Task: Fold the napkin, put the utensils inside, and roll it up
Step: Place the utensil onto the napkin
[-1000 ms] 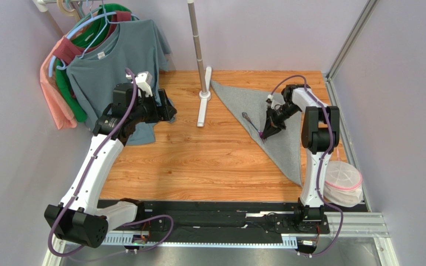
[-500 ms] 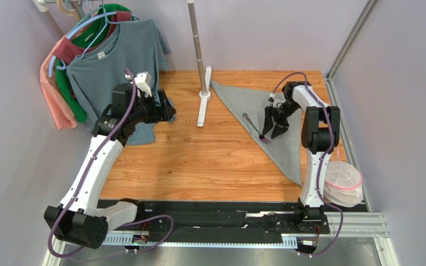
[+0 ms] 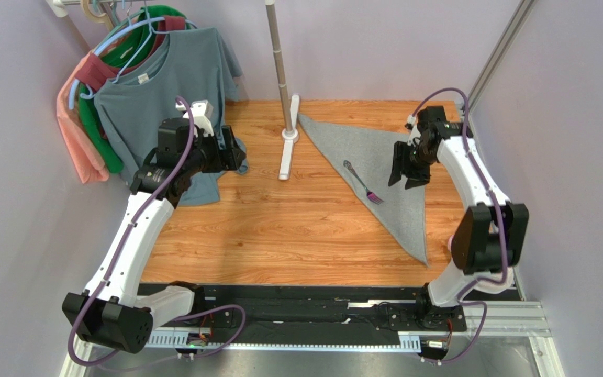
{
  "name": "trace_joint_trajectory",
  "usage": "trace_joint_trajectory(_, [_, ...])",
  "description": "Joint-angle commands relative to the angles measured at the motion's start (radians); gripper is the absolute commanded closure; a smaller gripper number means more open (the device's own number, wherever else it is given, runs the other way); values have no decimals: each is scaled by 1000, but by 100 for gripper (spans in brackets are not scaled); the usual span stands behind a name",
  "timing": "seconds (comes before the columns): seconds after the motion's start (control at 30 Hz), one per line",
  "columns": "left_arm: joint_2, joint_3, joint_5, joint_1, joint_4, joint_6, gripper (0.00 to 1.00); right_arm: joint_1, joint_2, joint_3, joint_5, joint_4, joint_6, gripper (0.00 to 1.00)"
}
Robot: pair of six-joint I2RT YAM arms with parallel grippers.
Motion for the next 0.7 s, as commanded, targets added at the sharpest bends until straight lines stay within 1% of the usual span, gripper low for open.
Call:
trace_joint_trajectory(0.0, [-39,-33,-27,6,49,63,11,48,-219,-167,216,143,123,47])
trace_joint_trajectory(0.07, [-41,-48,-24,6,47,61,11,48,-298,-244,216,177,220,48])
trace_joint_trajectory(0.1, [-41,-50,-19,6,43,60,11,48,-376,-326,191,203,251,47])
trace_joint_trajectory(0.17, [-42,-57,-7,6,47,51,11,48,-446,-419,170,218,329,48])
trace_joint_trajectory(0.2, [-44,-59,10,6,53,44,11,48,-513,-497,189,211,363,48])
trace_joint_trajectory(0.27, [-41,-67,25,6,56,31,11,48,-576,-568,203,194,412,48])
trace_joint_trajectory(0.3, [-39,-68,41,6,58,25,11,48,-622,-621,234,175,451,48])
trace_joint_trajectory(0.4, [-34,-67,62,6,55,12,11,46,-685,-652,404,94,519,48])
trace_joint_trajectory(0.43, [-34,-68,62,6,56,11,11,45,-725,-654,428,74,539,47])
trace_joint_trajectory(0.47, [-34,-70,67,6,56,6,11,45,-742,-656,440,50,554,45])
trace_joint_trajectory(0.5, [-34,-70,75,6,55,5,11,43,-763,-659,456,40,603,44])
trace_joint_trajectory(0.53, [-30,-70,82,6,55,0,11,45,-795,-678,460,31,631,40])
trace_joint_trajectory(0.57, [-31,-70,90,6,56,-3,12,45,-812,-694,459,23,651,39])
trace_joint_trajectory(0.67, [-30,-68,105,6,56,-3,12,35,-852,-760,442,13,725,39])
